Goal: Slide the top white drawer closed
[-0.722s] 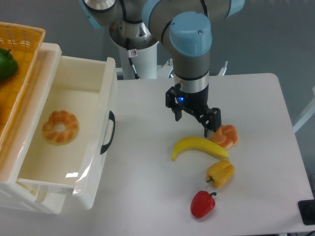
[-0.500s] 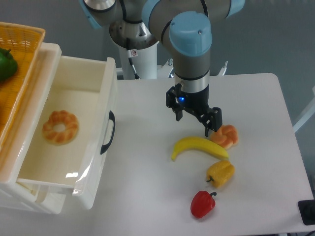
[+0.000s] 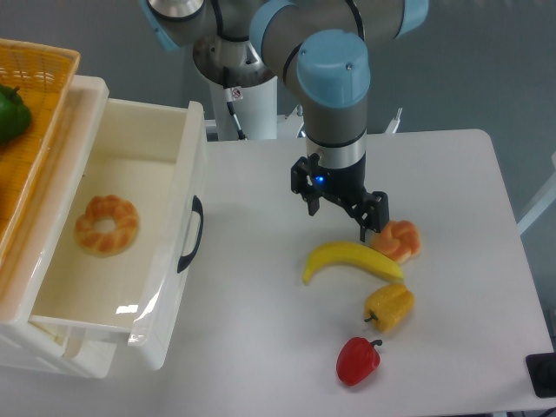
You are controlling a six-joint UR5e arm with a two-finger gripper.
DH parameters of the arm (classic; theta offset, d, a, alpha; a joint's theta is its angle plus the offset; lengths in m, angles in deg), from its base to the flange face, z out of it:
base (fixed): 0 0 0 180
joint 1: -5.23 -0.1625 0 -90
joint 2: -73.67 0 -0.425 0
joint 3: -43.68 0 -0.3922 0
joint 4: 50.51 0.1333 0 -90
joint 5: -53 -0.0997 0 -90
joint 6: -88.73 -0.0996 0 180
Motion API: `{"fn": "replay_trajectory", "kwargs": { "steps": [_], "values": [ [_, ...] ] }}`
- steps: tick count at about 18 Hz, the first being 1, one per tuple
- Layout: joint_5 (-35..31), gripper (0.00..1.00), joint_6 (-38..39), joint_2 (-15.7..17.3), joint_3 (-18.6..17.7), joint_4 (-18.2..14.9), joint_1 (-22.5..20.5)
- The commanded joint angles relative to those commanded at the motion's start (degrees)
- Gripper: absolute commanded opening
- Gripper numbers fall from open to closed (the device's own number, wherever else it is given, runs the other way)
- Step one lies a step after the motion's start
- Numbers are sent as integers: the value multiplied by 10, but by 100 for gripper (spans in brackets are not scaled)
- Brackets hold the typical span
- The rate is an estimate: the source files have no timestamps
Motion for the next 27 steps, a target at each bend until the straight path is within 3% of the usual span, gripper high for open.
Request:
{"fn": "replay_trajectory", "kwargs": {
  "steps": [4,9,27],
  "values": [
    [0,100,21,-5,-6,-1,8],
    [2,100,119,-18,-17,-1,29],
    [27,100,208,-66,-22,-4,56]
  ]
}}
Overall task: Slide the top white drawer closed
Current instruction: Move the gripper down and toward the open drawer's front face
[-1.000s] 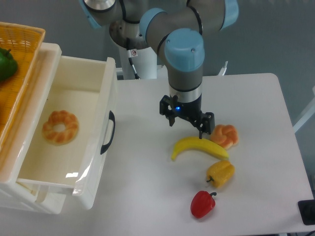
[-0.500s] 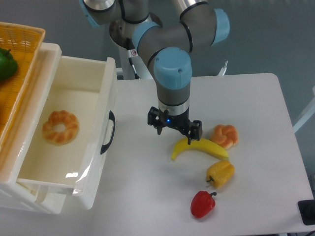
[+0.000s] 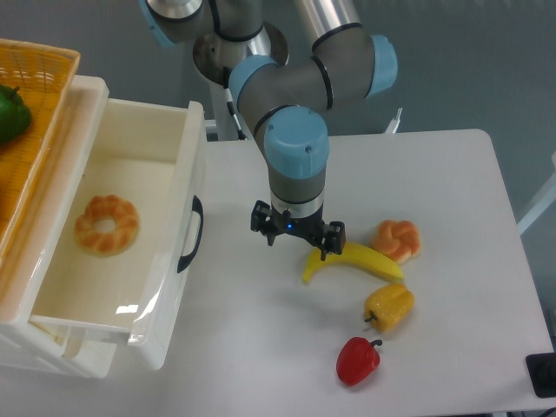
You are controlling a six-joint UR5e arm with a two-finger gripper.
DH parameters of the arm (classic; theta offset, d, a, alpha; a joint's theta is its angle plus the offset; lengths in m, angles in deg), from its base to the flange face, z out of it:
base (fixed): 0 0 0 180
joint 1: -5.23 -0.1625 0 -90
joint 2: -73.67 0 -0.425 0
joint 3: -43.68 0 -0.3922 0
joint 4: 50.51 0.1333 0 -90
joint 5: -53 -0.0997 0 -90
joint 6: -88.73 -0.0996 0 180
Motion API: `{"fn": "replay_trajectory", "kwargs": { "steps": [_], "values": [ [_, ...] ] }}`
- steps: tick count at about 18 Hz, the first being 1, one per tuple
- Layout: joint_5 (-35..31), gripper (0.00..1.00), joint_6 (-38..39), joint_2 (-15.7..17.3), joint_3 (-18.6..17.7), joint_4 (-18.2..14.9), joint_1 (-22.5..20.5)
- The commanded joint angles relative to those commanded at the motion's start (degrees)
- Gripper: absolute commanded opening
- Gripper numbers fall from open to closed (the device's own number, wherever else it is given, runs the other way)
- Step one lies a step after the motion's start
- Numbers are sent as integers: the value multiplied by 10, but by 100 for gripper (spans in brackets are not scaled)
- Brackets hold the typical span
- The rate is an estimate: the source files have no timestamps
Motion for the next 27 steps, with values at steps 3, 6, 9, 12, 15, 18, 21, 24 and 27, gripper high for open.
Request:
{"fn": "replay_trajectory", "kwargs": {
  "steps": [3,6,9,12,15,18,21,24,27],
  "values": [
    [38,100,37,-10,4,-1,-1],
    [70,100,63,-19,4,-2,-2],
    [103,100,77,-20,4,-3,-3],
    [104,100,92,-23,4,-10,-2],
    [104,100,95,-22,2,-18,2],
    [105,100,98,-23,0,-18,4],
    [108,100,100,-23,-1,-18,11],
    [113,100,105,-22,-1,-18,18],
    [123,100,106,-20,-1,-18,19]
  ]
}}
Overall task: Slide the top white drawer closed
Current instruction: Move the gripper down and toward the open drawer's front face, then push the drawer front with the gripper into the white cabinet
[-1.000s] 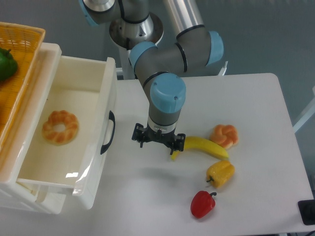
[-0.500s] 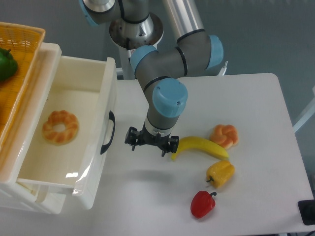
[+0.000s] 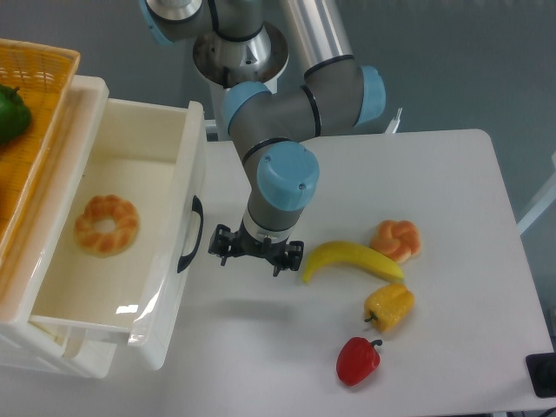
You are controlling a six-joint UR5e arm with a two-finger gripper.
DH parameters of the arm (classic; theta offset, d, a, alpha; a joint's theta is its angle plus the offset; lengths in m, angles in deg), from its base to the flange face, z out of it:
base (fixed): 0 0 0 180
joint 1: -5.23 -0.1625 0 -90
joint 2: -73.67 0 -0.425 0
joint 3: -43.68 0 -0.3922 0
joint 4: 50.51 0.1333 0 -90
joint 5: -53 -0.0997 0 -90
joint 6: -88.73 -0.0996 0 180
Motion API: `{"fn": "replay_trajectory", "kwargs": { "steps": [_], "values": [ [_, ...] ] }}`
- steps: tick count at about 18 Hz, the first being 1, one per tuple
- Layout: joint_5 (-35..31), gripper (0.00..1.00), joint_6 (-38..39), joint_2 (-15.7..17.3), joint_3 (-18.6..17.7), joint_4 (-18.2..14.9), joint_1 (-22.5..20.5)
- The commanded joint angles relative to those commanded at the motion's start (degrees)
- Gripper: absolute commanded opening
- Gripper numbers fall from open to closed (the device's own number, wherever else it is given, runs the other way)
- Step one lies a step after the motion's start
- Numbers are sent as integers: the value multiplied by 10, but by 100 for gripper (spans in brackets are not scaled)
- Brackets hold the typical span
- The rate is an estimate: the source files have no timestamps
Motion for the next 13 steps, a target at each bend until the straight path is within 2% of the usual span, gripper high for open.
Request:
{"fn": "replay_trajectory", "kwargs": {
  "steps": [13],
  "values": [
    [1,100,1,3,1,1,12]
  ]
}}
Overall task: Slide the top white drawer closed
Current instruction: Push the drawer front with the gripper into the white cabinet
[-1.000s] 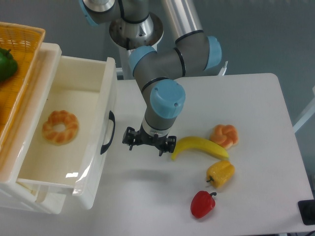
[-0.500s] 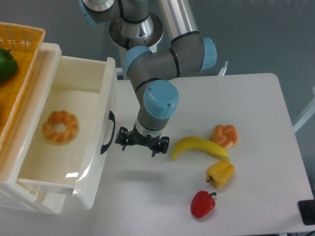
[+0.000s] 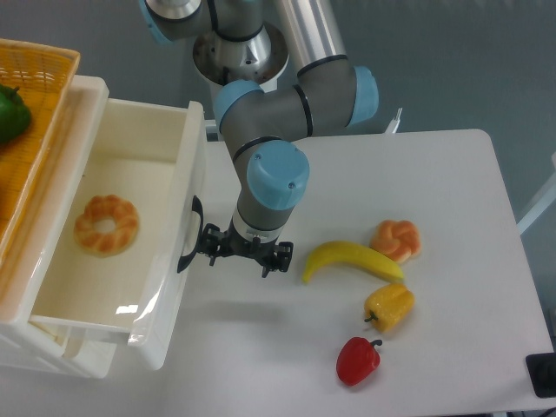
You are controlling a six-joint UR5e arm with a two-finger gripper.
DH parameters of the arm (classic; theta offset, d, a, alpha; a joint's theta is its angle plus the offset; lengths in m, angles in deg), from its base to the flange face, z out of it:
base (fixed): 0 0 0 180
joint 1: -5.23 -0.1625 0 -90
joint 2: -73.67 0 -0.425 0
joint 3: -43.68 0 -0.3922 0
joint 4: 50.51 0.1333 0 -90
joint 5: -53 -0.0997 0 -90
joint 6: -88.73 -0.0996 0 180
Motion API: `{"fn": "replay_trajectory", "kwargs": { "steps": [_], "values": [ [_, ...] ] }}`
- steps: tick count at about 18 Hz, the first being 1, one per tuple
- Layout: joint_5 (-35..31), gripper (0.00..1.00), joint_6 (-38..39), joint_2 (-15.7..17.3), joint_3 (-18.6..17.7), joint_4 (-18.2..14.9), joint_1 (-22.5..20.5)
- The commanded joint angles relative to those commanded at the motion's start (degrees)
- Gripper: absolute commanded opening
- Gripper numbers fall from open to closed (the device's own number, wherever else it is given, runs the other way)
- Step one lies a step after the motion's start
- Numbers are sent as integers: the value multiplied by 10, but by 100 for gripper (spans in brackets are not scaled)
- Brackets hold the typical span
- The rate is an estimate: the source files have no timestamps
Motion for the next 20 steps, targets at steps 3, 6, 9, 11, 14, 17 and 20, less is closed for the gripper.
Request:
{"fn": "replay_trajectory", "kwargs": {
  "steps": [3,6,9,11,14,17,20],
  "values": [
    [0,100,0,1,0,-1,4],
    [3,100,0,2,0,-1,7],
    [11,100,2,3,0,-1,12],
    [11,100,6,4,2,-1,19],
    [11,100,7,9,2,-3,23],
    [11,100,7,11,2,-4,35],
    [11,100,7,11,4,-4,51]
  ]
}}
